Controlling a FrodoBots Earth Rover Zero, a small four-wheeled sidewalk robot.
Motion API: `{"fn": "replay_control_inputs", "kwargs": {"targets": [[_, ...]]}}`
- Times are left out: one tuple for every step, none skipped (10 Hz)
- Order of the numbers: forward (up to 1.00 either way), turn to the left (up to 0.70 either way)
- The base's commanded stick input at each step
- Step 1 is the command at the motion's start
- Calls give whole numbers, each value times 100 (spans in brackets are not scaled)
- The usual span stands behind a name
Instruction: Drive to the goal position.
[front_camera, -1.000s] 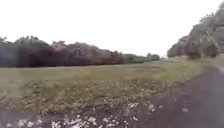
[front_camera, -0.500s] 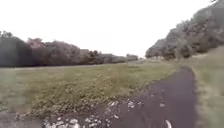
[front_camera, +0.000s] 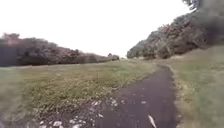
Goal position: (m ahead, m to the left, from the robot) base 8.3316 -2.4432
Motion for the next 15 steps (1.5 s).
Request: {"fn": "replay_control_inputs", "kwargs": {"targets": [[0, -85], [0, -85], [0, -85], [0, -85], [0, -85], [0, -85], [0, -85], [0, -83], [0, -80], [0, -78], [0, -75], [0, -66], [0, -54], [0, -30], [0, 0]]}}
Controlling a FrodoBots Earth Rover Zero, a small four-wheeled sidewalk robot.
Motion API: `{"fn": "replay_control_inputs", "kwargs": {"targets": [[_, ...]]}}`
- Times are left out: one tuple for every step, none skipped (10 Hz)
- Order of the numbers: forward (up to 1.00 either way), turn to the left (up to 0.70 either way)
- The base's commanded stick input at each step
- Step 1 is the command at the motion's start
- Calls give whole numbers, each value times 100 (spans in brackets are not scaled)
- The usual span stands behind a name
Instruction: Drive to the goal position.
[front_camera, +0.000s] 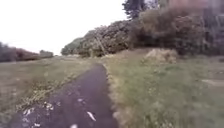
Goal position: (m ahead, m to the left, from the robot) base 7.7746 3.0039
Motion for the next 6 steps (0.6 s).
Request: {"fn": "replay_control_inputs", "kwargs": {"targets": [[0, 0], [0, 0], [0, 0], [0, 0], [0, 8], [0, 24]]}}
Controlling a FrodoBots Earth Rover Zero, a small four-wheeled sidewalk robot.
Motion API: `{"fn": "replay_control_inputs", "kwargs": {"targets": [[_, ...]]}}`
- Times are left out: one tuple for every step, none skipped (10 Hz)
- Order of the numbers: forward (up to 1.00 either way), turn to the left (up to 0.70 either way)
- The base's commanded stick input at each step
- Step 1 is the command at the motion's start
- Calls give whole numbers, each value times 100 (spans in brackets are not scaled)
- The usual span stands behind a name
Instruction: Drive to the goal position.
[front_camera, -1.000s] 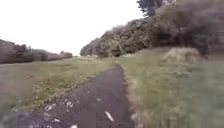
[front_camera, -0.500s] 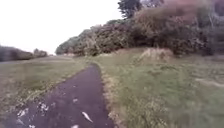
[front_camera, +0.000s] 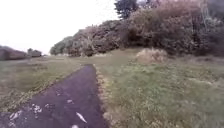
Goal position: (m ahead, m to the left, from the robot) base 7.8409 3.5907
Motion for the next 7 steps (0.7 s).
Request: {"fn": "replay_control_inputs", "kwargs": {"targets": [[0, 84], [0, 84], [0, 84], [0, 84], [0, 84], [0, 84], [0, 84]]}}
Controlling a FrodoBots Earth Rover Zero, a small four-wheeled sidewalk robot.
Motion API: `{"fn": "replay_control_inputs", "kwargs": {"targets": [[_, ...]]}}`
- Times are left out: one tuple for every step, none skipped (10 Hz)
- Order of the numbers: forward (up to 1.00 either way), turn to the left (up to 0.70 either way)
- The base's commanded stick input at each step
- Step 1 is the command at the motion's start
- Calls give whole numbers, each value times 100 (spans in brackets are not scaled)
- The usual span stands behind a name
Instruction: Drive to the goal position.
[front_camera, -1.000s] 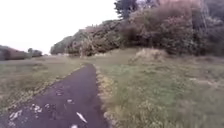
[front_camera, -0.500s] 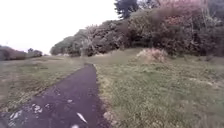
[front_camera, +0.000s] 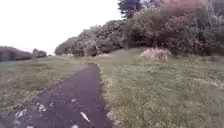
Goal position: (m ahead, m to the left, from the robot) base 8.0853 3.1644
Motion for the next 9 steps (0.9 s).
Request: {"fn": "replay_control_inputs", "kwargs": {"targets": [[0, 84], [0, 84], [0, 69], [0, 42], [0, 0], [0, 0], [0, 0], [0, 0], [0, 0]]}}
